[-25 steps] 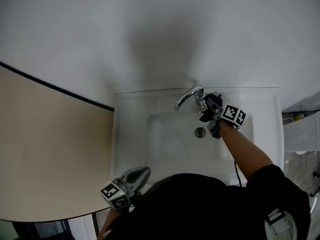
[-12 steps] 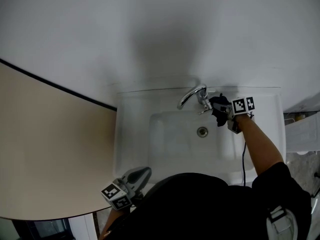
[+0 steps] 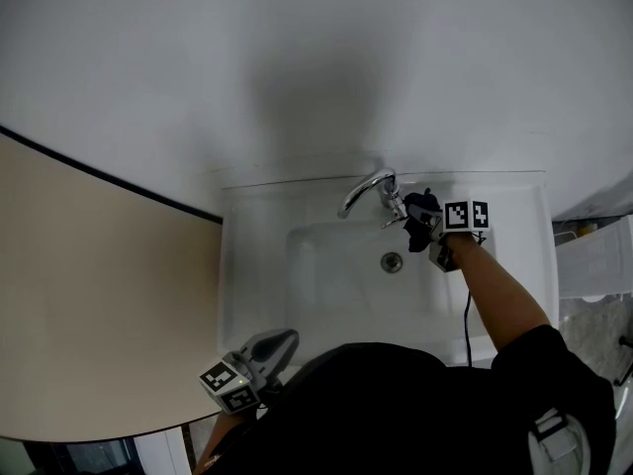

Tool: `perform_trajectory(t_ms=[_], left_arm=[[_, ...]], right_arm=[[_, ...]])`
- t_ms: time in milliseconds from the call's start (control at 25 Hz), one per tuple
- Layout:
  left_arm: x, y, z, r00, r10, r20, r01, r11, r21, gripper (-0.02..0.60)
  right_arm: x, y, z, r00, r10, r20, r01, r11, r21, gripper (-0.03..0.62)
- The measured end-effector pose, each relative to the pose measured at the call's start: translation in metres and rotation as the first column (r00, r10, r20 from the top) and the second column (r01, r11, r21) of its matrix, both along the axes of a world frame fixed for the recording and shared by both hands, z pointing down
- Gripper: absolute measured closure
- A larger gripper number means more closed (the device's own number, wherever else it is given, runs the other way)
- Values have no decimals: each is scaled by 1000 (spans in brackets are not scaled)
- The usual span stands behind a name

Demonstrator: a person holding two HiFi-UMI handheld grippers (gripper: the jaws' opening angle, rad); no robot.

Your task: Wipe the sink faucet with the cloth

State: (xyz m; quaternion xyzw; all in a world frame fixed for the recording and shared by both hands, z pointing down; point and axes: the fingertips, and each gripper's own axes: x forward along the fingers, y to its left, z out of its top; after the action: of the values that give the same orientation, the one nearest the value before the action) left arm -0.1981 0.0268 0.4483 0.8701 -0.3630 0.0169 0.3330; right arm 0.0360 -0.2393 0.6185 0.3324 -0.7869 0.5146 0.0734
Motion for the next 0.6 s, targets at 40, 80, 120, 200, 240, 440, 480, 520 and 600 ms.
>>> perform_trajectory(t_ms=[40, 80, 120, 200, 240, 440, 480, 520, 600], left_arm=[[2, 0, -1, 1000, 7, 2, -7, 1000, 2, 581], [4, -1, -2, 1000, 12, 5, -12, 1000, 6, 581], [5, -2, -4, 1000, 15, 6, -15, 1000, 12, 581], [3, -3, -9, 1000, 7, 4, -7, 1000, 22, 581], [1, -3, -11, 1000, 0, 6, 0, 1000, 24, 581], [-11, 9, -9, 999, -33, 17, 33, 999, 24, 581], [-13, 11, -7, 999, -36, 22, 35, 999, 25, 581], [-16, 13, -5, 999, -35, 27, 34, 999, 26, 581], [-16, 13, -4, 999, -36, 24, 35, 999, 24, 581]], right_arm=[[1, 0, 0, 1000, -23, -21, 23, 1000, 16, 572], [2, -1, -1, 996, -65, -66, 69, 996, 52, 569], [1, -3, -3, 985, -115, -127, 128, 987, 100, 564], [-8, -13, -11, 957, -187, -220, 230, 954, 193, 548], [-16, -19, -16, 947, -209, -246, 266, 937, 227, 548], [-25, -25, -32, 941, -228, -250, 304, 895, 327, 548], [-25, -26, -41, 953, -206, -223, 278, 889, 364, 548], [-26, -30, -52, 964, -184, -191, 248, 882, 401, 548], [-26, -40, -75, 984, -143, -110, 178, 877, 446, 549]])
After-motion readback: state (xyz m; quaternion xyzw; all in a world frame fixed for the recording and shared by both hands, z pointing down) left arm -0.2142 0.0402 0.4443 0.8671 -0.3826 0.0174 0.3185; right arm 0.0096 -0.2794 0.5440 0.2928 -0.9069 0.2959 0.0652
